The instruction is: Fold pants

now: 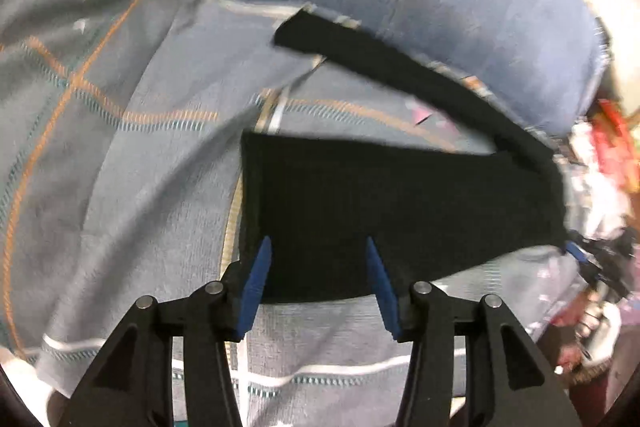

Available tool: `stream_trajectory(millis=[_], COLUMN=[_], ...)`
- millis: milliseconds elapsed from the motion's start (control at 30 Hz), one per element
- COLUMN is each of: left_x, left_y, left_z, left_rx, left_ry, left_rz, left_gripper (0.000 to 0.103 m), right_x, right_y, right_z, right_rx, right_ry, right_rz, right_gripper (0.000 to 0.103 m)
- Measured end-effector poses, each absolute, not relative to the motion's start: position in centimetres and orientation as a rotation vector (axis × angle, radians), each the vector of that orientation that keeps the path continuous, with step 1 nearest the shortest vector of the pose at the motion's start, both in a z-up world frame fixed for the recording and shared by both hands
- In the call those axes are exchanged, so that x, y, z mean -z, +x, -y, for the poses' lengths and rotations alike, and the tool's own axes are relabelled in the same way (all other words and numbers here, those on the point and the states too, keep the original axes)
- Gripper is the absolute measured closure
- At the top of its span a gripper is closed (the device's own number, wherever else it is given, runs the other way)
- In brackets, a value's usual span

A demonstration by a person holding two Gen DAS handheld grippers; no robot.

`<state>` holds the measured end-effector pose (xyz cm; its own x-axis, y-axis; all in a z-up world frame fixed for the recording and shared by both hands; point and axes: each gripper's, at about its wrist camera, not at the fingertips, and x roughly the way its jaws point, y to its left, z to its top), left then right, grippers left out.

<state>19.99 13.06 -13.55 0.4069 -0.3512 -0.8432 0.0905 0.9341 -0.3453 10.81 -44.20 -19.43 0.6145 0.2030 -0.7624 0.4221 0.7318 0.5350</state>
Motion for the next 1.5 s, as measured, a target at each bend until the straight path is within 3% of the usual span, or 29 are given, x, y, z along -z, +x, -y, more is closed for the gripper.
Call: stream_trajectory(millis=[200, 300, 733, 867, 967, 1033, 1100, 1133, 1200, 1233, 1267, 1300, 1333, 1500], left_x=[10.9, 11.2, 18.5, 19.3, 19.3, 18.9, 18.5, 18.2, 17.8, 17.5, 16.9, 16.4, 15.6, 11.7], left_y=[25.8, 30.2, 48.0, 49.1, 49.0, 48.4, 47.9, 47.5, 46.9, 46.5, 46.2, 45.7, 45.4, 43.2], left_z=[-13.7, -12.5, -9.4, -7.1, -6.1, -5.5, -5.5, -5.7, -5.8, -6.0, -6.1, -6.3, -6.4, -6.5], left_rx=[0.259, 0.247, 0.231, 0.268, 0.297, 0.318, 0.363, 0.377, 0.382, 0.377, 0.372, 0.366, 0.362, 0.361], left_ry=[-0.261, -0.225, -0.156, -0.042, -0.014, -0.006, -0.045, -0.066, -0.063, -0.062, -0.065, -0.072, -0.08, -0.077], left_rz=[-1.054, -1.062, -1.213, -1.184, -1.163, -1.143, -1.136, -1.134, -1.125, -1.118, -1.113, -1.101, -1.088, -1.014], left_gripper=[0.045, 0.044, 0.044, 0.025, 0.024, 0.043, 0.092, 0.092, 0.094, 0.094, 0.094, 0.094, 0.094, 0.094], right_x=[14.7, 13.5, 17.1, 19.5, 20.8, 21.3, 21.3, 21.3, 21.3, 21.4, 21.2, 20.7, 20.4, 17.5], right_y=[14.7, 19.6, 35.5, 38.1, 39.3, 39.6, 39.7, 39.6, 39.3, 39.1, 38.9, 38.7, 38.5, 36.5], right_z=[46.8, 47.8, 43.2, 41.5, 40.6, 40.2, 39.9, 39.6, 39.0, 38.6, 38.4, 38.2, 38.0, 36.8], right_rx=[0.143, 0.136, -0.11, -0.161, -0.189, -0.196, -0.208, -0.221, -0.235, -0.234, -0.234, -0.228, -0.216, -0.159], right_ry=[0.608, 0.523, 0.142, 0.048, -0.003, -0.031, -0.03, -0.028, -0.063, -0.076, -0.075, -0.071, -0.077, -0.116], right_rz=[-0.879, -0.897, -1.186, -1.253, -1.283, -1.288, -1.285, -1.287, -1.288, -1.284, -1.278, -1.273, -1.266, -1.188], right_gripper=[0.053, 0.04, 0.035, 0.035, 0.033, 0.032, 0.03, 0.03, 0.033, 0.046, 0.072, 0.085, 0.092, 0.092])
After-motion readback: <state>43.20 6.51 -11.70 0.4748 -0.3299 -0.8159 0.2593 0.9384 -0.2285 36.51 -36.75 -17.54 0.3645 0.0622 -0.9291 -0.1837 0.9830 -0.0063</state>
